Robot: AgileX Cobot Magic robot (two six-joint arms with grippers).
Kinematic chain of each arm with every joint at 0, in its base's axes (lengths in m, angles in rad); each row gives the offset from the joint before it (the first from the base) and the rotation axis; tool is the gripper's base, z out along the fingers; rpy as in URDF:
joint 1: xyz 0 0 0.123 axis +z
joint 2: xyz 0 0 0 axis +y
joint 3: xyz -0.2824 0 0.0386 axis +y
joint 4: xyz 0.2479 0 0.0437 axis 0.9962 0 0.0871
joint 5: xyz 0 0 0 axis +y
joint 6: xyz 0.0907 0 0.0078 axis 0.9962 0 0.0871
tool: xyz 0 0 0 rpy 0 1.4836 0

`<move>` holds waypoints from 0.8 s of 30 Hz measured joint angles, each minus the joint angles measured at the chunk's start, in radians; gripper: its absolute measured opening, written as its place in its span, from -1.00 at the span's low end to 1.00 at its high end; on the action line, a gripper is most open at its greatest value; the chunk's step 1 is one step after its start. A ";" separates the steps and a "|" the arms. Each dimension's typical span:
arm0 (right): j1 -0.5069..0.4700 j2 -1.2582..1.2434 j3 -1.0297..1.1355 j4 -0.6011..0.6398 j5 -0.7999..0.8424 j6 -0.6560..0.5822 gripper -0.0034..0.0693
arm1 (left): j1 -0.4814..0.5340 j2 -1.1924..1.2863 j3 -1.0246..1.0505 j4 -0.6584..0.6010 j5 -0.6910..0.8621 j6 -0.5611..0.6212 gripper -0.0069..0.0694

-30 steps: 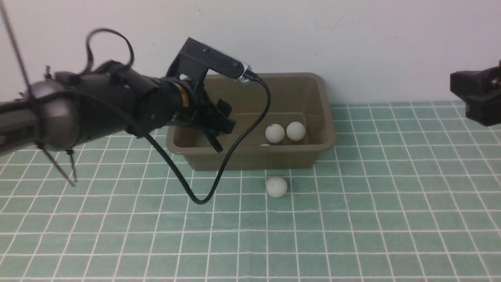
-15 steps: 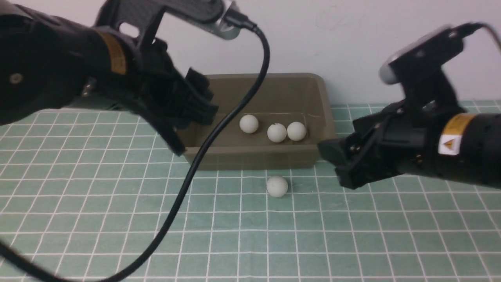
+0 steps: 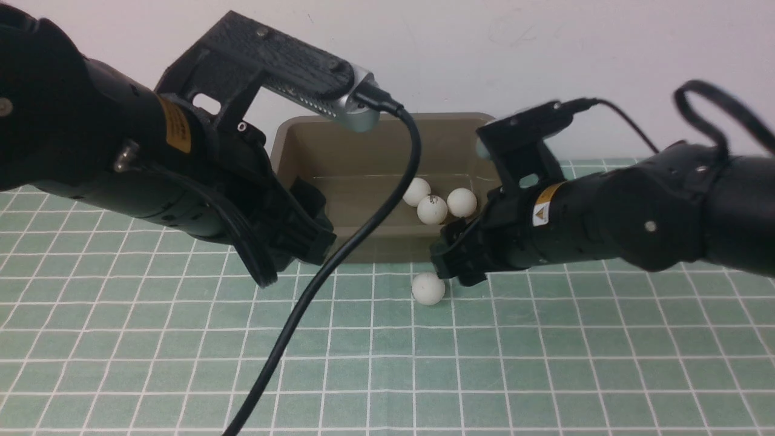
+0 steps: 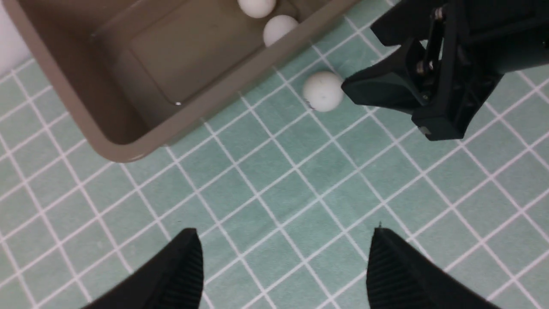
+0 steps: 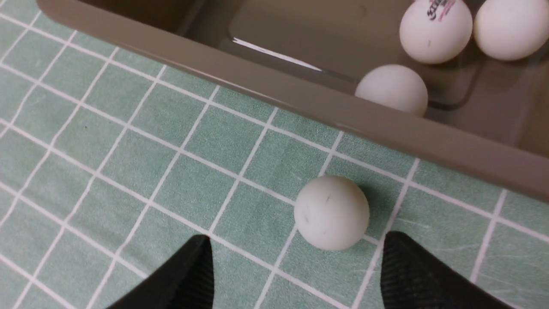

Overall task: Put the table tennis balls in the box on the green coffee tablecloth.
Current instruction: 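Reach for and grasp a ping pong ball on the table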

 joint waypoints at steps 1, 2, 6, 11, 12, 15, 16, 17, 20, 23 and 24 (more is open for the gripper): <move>0.001 0.004 0.000 0.005 -0.004 0.000 0.39 | 0.000 -0.002 0.000 0.004 0.000 0.000 0.38; 0.001 0.012 0.000 0.015 -0.012 0.000 0.39 | 0.000 -0.005 0.000 0.010 0.000 0.000 0.38; 0.009 0.040 0.000 0.036 -0.049 -0.001 0.39 | 0.000 -0.036 0.000 0.021 0.005 -0.006 0.38; 0.029 0.064 -0.001 0.041 -0.075 -0.002 0.39 | -0.001 -0.089 0.000 0.023 0.005 -0.006 0.38; 0.033 0.069 -0.001 0.041 -0.084 -0.002 0.39 | -0.001 -0.104 0.000 0.027 0.005 -0.006 0.38; 0.047 0.087 -0.001 0.045 -0.106 -0.002 0.39 | -0.001 -0.145 0.000 0.043 0.007 0.000 0.38; 0.052 0.093 -0.001 0.045 -0.111 -0.002 0.39 | -0.001 -0.154 0.000 0.048 0.008 0.000 0.38; 0.053 0.097 -0.001 0.046 -0.121 -0.002 0.39 | -0.001 -0.163 0.000 0.053 0.012 0.000 0.38; 0.060 0.118 -0.001 0.048 -0.147 -0.002 0.39 | -0.001 -0.184 0.000 0.072 0.027 0.000 0.38; 0.061 0.134 -0.001 0.048 -0.159 -0.002 0.39 | -0.001 -0.194 0.000 0.090 0.035 0.000 0.38; 0.061 0.139 -0.002 0.048 -0.161 -0.002 0.39 | -0.001 -0.195 0.000 0.093 0.040 0.000 0.38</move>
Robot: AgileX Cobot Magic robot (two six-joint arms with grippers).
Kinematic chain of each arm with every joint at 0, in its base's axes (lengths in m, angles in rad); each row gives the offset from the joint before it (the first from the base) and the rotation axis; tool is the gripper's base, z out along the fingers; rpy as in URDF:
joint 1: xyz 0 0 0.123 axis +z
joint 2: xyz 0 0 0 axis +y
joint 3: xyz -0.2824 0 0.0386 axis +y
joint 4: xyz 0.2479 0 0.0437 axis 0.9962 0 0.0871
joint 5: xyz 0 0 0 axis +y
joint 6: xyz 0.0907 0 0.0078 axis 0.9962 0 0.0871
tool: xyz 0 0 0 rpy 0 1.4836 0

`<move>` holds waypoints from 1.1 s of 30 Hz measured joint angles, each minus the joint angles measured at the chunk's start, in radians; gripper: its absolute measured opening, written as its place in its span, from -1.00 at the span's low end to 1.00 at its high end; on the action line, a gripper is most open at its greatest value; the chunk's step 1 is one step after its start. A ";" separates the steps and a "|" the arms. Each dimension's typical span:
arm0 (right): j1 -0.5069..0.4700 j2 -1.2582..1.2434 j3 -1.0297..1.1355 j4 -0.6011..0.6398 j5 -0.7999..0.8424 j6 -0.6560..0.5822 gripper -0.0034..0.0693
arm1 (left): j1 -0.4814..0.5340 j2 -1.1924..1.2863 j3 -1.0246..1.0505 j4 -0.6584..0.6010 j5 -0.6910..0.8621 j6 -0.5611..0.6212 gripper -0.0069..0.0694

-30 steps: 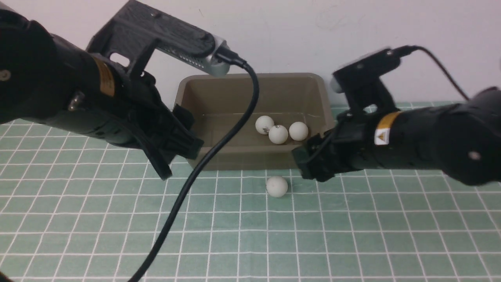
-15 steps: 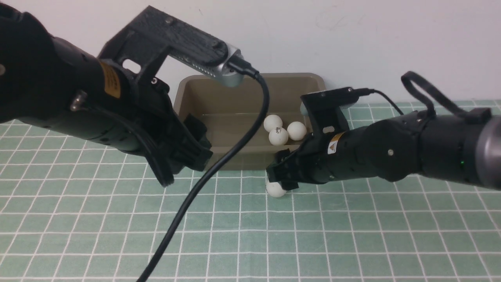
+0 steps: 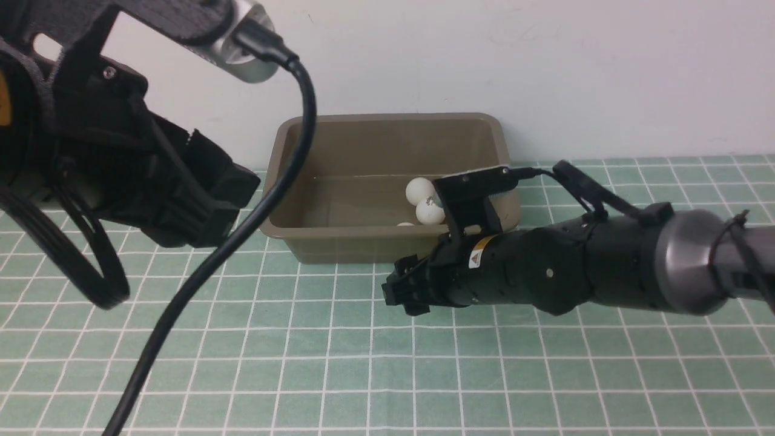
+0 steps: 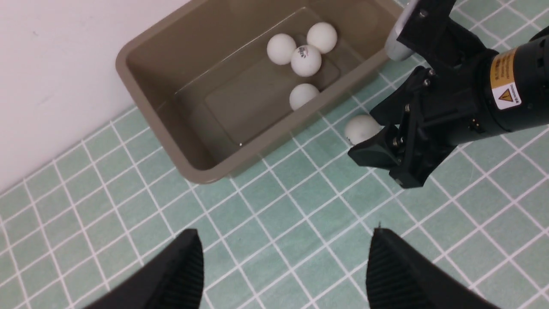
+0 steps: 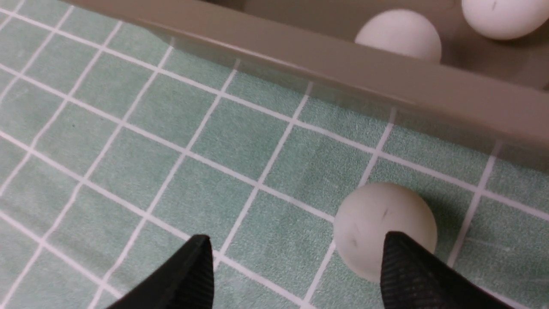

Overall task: Put the table tennis balls in the box on the green coffee tablecloth.
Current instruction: 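Reach for and grasp a ping pong ball on the table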

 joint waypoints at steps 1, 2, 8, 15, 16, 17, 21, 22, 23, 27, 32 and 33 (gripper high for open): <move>0.000 0.005 0.000 0.000 -0.005 0.000 0.39 | 0.000 0.000 0.000 0.002 0.005 0.000 0.38; 0.000 0.012 0.000 0.000 -0.007 0.000 0.39 | 0.000 0.000 0.000 0.003 0.009 0.000 0.38; 0.000 0.037 0.000 0.000 -0.031 -0.004 0.39 | 0.000 0.001 0.000 0.003 0.014 0.000 0.38; 0.000 0.047 0.000 -0.039 -0.047 -0.008 0.39 | 0.000 0.001 0.000 0.003 0.051 0.000 0.38; 0.000 0.047 0.000 -0.044 -0.047 -0.008 0.40 | 0.000 0.001 0.000 0.003 0.060 0.000 0.38; -0.001 0.047 0.000 -0.052 -0.042 -0.008 0.41 | 0.000 0.001 0.000 0.003 0.065 0.000 0.38; -0.004 0.047 0.000 -0.058 -0.029 -0.006 0.44 | 0.000 0.001 0.000 0.003 0.070 0.000 0.38; -0.004 0.047 0.000 -0.060 -0.029 -0.005 0.44 | 0.000 0.001 0.000 0.003 0.070 0.000 0.38; -0.006 0.047 0.000 -0.062 -0.033 -0.005 0.45 | 0.000 0.001 0.000 0.003 0.070 0.000 0.38; -0.011 0.060 -0.001 -0.065 -0.064 -0.004 0.45 | 0.000 0.001 0.000 0.003 0.070 0.000 0.38; -0.011 0.099 -0.002 -0.065 -0.096 -0.004 0.45 | 0.000 0.001 0.000 0.003 0.070 0.000 0.38; -0.011 0.113 -0.002 -0.065 -0.110 -0.004 0.45 | 0.000 0.001 0.000 0.003 0.070 0.000 0.38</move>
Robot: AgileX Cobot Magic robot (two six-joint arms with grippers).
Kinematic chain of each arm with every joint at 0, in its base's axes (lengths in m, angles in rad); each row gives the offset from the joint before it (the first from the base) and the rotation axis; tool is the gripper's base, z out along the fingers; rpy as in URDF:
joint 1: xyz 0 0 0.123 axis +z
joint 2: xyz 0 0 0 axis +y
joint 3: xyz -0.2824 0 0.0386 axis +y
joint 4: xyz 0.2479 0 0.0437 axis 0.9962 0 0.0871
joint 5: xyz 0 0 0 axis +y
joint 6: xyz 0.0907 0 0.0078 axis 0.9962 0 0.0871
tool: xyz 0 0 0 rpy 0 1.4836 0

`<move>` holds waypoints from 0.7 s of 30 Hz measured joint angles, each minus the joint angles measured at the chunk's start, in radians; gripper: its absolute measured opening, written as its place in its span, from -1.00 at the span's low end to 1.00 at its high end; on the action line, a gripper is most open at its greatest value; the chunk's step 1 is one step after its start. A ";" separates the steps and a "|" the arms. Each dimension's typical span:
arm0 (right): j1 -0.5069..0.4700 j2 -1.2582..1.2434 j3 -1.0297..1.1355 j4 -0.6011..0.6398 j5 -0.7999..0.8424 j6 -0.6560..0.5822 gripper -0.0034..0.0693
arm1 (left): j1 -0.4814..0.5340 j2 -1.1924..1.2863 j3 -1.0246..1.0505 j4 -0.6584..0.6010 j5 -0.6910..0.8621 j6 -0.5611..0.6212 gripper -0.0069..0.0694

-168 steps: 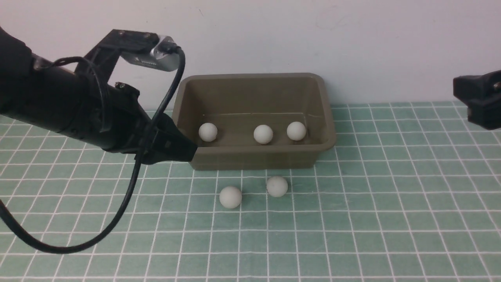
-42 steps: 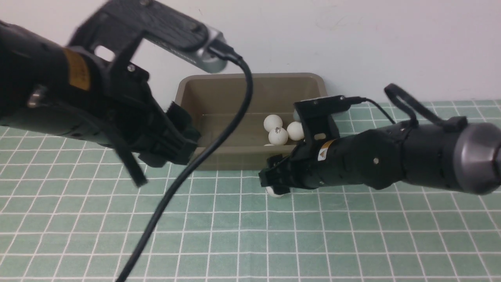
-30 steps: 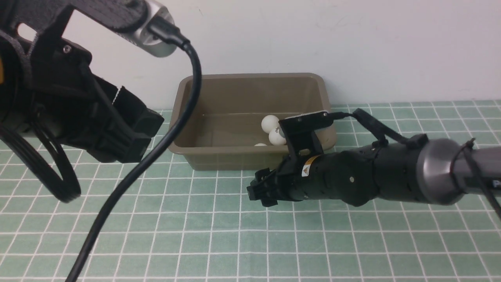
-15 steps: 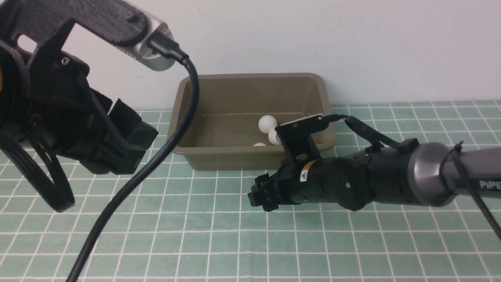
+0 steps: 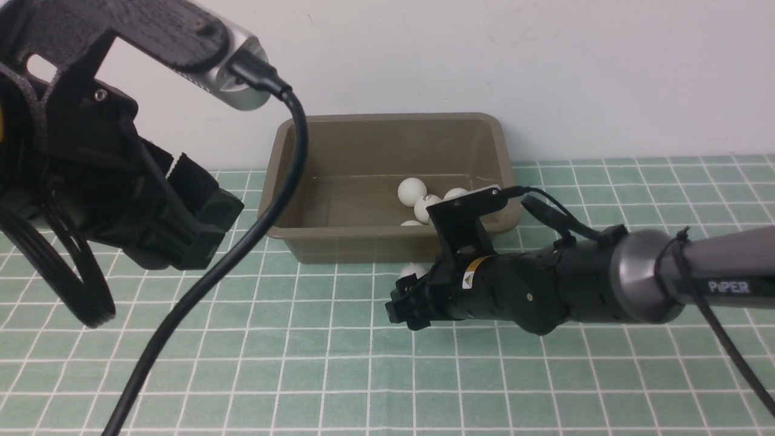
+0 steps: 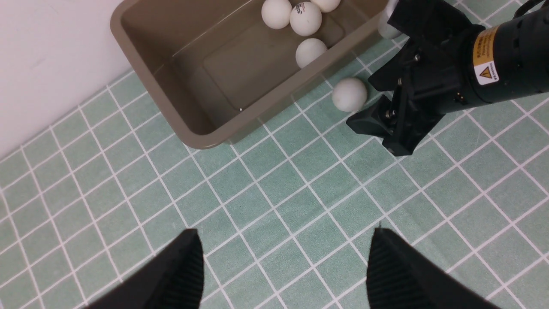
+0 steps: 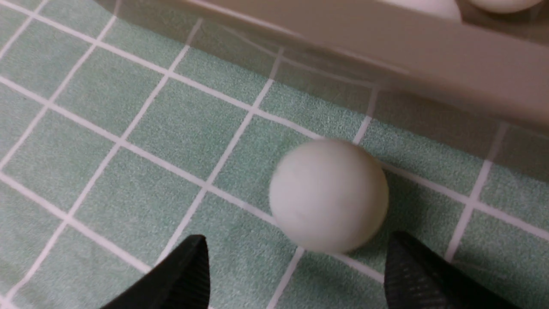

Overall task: Put the table tennis balls in the box on the green coffee tablecloth.
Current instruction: 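Reach for and grasp a ping pong ball on the table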

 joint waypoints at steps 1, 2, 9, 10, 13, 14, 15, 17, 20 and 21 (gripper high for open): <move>0.000 0.000 0.000 0.000 0.000 0.000 0.45 | 0.000 0.000 0.000 0.000 0.000 0.000 0.38; 0.000 0.006 0.000 0.000 -0.013 0.000 0.45 | 0.000 0.000 0.000 0.001 0.000 0.000 0.38; -0.001 0.006 0.000 0.000 -0.023 0.000 0.25 | 0.000 0.000 0.000 0.020 0.000 0.000 0.38; -0.001 0.006 0.000 0.000 -0.023 0.000 0.24 | 0.000 0.000 0.000 0.020 0.000 0.000 0.38; -0.001 0.006 0.000 0.000 -0.011 0.003 0.23 | 0.000 0.000 0.000 0.023 0.000 0.000 0.38; -0.001 0.006 0.000 0.000 0.003 0.003 0.23 | 0.000 0.000 0.000 0.025 0.000 0.000 0.38; -0.001 0.006 0.000 0.000 0.020 0.003 0.23 | 0.000 0.000 0.000 0.027 0.000 0.000 0.38; -0.001 0.005 0.000 -0.004 0.054 0.003 0.23 | 0.000 0.000 0.000 0.027 0.000 0.000 0.38; -0.002 -0.043 0.000 -0.036 0.125 0.003 0.23 | 0.000 0.000 0.000 0.037 0.000 0.000 0.38; -0.003 -0.067 0.000 -0.046 0.138 0.003 0.23 | 0.000 0.000 0.000 0.044 -0.001 0.000 0.38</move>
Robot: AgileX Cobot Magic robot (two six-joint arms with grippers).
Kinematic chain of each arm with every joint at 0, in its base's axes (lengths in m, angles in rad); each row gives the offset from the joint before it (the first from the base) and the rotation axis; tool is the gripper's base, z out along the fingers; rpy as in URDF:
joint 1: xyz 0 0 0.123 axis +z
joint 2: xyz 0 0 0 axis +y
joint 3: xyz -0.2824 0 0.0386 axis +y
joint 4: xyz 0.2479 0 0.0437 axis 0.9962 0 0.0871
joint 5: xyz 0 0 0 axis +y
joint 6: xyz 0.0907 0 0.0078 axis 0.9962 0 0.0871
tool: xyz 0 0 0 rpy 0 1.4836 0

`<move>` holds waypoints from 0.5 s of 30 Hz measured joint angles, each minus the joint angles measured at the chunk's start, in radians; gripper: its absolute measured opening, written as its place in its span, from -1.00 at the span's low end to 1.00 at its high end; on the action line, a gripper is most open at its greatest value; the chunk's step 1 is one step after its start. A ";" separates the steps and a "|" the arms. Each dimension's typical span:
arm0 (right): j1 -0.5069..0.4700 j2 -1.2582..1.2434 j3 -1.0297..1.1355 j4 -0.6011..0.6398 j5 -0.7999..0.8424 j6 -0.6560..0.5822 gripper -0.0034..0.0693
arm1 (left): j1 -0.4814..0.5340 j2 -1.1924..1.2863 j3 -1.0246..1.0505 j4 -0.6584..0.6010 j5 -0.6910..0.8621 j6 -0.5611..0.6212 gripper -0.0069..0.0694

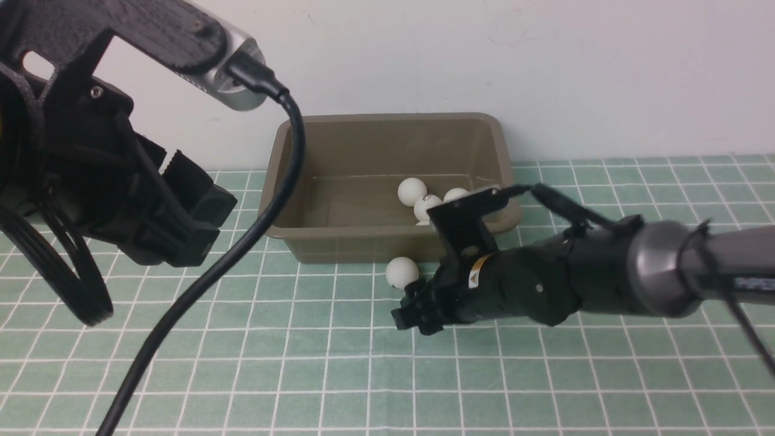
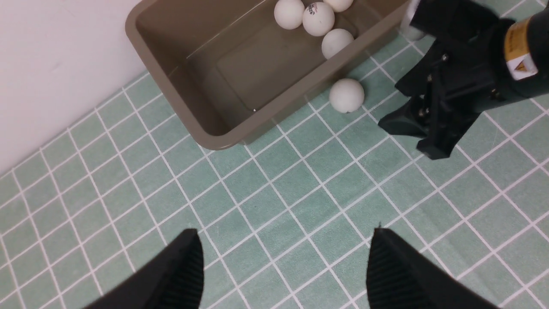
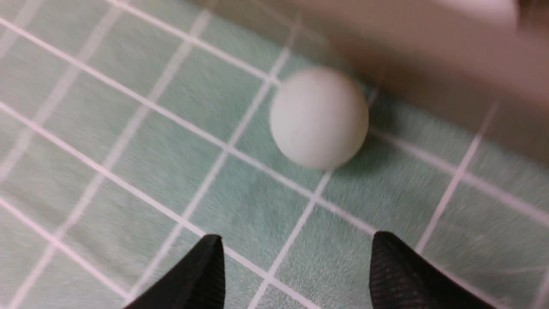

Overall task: Put the table tennis balls in the box on the green coffee tablecloth.
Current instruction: 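Reach for and grasp a ping pong ball on the table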

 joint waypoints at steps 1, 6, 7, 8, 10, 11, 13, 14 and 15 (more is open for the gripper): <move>-0.001 -0.033 0.000 -0.015 0.017 0.000 0.23 | 0.000 0.000 0.000 0.003 0.000 0.000 0.38; -0.003 -0.228 0.000 -0.076 0.112 0.000 0.23 | 0.000 0.000 0.000 0.002 0.000 0.000 0.38; -0.003 -0.249 0.000 -0.086 0.134 0.000 0.23 | 0.000 0.000 0.000 -0.002 0.000 0.000 0.38; -0.003 -0.283 0.000 -0.100 0.151 0.001 0.23 | 0.000 0.000 0.000 -0.006 0.000 0.000 0.38; -0.004 -0.340 0.000 -0.125 0.184 0.005 0.23 | 0.000 0.000 0.001 -0.021 0.000 0.000 0.38; -0.004 -0.372 0.000 -0.137 0.200 0.010 0.23 | 0.000 0.001 0.005 -0.032 0.000 0.000 0.38; -0.004 -0.439 0.000 -0.174 0.226 0.026 0.23 | 0.000 0.014 0.014 -0.062 -0.001 0.000 0.38; -0.004 -0.463 0.000 -0.192 0.232 0.030 0.23 | 0.000 0.025 0.017 -0.077 -0.001 0.000 0.38; -0.004 -0.491 0.000 -0.209 0.238 0.033 0.23 | 0.000 0.036 0.018 -0.090 -0.001 0.000 0.38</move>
